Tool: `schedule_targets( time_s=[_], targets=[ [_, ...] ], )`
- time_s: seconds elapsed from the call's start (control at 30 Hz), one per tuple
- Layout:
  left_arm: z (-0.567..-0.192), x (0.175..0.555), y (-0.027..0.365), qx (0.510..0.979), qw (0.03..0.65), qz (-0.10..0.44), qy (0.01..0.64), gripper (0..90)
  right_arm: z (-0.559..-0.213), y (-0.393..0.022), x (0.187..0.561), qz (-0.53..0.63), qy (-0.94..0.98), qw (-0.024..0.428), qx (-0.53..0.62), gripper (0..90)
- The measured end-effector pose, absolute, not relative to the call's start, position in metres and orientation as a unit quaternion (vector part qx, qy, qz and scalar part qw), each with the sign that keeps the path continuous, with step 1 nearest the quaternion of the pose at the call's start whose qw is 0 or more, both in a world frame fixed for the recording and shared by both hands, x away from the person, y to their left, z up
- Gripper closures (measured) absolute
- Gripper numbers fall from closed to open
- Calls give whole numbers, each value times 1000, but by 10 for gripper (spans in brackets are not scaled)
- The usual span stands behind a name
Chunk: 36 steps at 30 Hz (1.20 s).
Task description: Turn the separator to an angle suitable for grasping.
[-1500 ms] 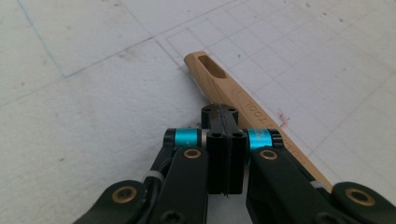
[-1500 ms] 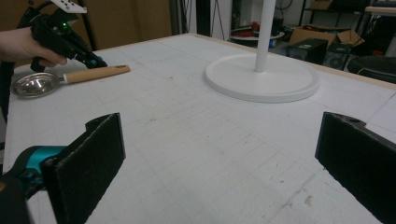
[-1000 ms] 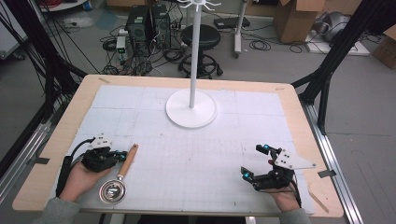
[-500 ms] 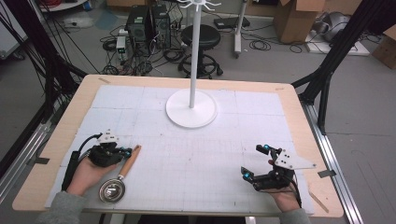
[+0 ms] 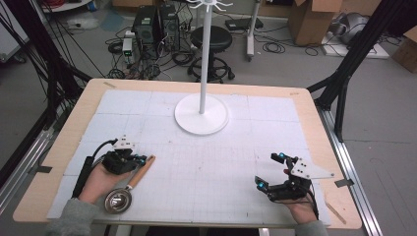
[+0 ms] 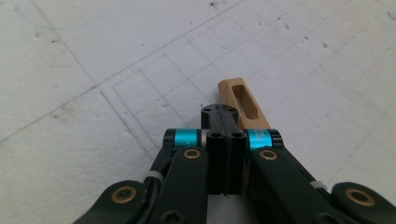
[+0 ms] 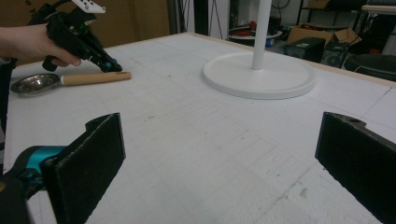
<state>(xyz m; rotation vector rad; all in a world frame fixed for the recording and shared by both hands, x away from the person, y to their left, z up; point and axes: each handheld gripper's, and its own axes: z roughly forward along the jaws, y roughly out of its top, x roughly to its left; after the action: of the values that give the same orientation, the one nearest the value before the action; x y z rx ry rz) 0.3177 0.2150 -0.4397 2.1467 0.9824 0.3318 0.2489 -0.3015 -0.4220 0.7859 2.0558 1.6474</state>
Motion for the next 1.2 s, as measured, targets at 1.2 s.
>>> schedule_targets(
  time_s=[1.2],
  targets=[
    [-436,312,176,864,353,116,339,898,-422,-304,248,586,734,197,281,7]
  ],
)
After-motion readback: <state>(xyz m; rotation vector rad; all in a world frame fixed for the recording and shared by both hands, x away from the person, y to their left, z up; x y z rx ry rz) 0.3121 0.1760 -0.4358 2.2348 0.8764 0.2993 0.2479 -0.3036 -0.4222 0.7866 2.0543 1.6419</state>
